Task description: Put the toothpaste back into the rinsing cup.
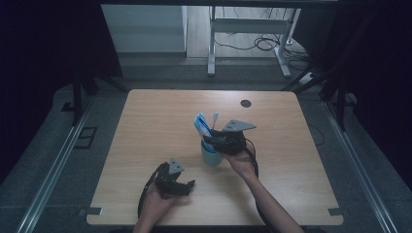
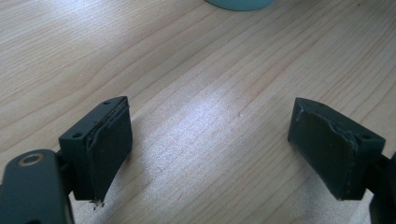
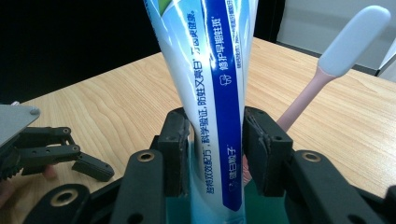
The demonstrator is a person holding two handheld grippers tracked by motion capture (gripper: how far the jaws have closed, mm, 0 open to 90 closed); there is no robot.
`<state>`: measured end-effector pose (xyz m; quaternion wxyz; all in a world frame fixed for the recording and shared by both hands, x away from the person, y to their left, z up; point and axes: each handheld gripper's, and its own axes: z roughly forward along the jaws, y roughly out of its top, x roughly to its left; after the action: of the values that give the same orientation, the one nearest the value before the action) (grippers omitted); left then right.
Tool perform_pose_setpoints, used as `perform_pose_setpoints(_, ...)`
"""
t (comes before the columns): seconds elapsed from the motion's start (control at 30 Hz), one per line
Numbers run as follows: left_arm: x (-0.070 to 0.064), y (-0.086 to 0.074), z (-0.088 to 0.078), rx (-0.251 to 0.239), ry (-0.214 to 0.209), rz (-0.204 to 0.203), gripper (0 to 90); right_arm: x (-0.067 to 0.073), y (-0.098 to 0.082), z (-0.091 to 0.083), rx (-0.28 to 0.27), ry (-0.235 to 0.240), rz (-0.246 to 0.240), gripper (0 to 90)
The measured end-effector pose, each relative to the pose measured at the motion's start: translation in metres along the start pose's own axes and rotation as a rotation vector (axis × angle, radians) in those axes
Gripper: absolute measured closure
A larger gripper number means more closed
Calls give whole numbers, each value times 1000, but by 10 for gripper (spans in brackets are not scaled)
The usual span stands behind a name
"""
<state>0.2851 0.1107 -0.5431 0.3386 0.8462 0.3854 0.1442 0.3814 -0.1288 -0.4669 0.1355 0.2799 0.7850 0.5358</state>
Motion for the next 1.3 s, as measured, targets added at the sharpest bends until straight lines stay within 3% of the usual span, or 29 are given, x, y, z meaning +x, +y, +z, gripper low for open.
perform_pose_setpoints(0.73, 0, 0, 0, 1, 1, 2, 140, 3, 4, -15, 23, 4, -47, 470)
perform_pose_setpoints(1.3, 0, 0, 0, 1, 1, 1, 140, 6, 9, -29, 30, 26, -59, 418)
